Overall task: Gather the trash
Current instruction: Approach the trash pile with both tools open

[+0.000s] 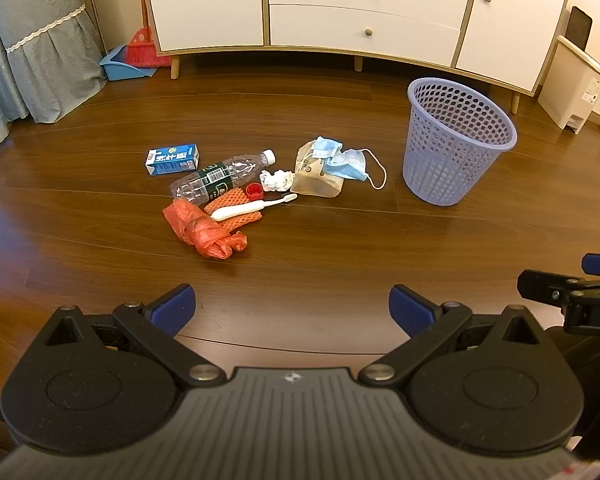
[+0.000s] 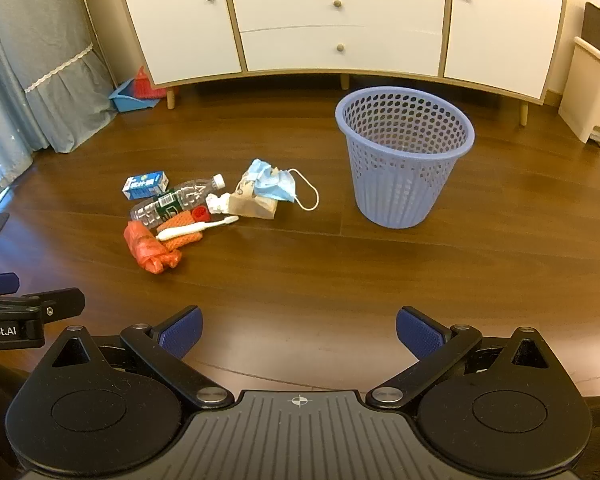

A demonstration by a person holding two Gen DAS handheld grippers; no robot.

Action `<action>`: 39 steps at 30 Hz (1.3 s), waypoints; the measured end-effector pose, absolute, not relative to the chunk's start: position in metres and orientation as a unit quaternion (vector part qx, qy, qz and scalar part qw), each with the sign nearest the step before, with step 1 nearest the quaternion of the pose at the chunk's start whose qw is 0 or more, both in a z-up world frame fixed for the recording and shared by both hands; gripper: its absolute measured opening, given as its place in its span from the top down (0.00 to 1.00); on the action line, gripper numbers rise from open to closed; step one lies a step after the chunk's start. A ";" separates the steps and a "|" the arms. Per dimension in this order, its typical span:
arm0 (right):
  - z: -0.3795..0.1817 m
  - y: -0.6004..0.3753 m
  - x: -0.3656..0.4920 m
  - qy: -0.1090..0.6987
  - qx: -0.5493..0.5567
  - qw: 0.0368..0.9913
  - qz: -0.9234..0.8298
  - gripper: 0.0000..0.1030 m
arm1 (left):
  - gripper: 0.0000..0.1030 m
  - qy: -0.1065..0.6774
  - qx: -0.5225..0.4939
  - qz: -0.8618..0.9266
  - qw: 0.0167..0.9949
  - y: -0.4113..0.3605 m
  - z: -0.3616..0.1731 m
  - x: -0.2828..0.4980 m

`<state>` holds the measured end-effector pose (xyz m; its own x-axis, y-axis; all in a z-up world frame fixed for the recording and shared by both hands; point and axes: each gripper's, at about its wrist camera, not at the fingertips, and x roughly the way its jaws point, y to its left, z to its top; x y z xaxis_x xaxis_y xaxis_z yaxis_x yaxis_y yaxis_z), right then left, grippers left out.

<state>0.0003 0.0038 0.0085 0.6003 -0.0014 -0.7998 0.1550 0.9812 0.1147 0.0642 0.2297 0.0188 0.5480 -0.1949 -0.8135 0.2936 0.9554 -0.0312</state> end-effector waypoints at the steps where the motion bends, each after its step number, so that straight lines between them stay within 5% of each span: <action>1: 0.010 0.004 0.000 0.445 0.086 0.891 -0.044 0.02 | 0.01 0.454 0.054 -0.139 0.878 0.230 0.019 0.064; 21: 0.046 0.004 0.010 0.398 0.076 0.913 -0.036 0.02 | 0.01 0.423 0.048 -0.129 0.896 0.228 0.059 0.066; 39: 0.088 -0.107 0.066 0.407 0.064 0.909 -0.062 0.02 | 0.01 0.393 0.110 -0.102 0.907 0.259 0.050 0.171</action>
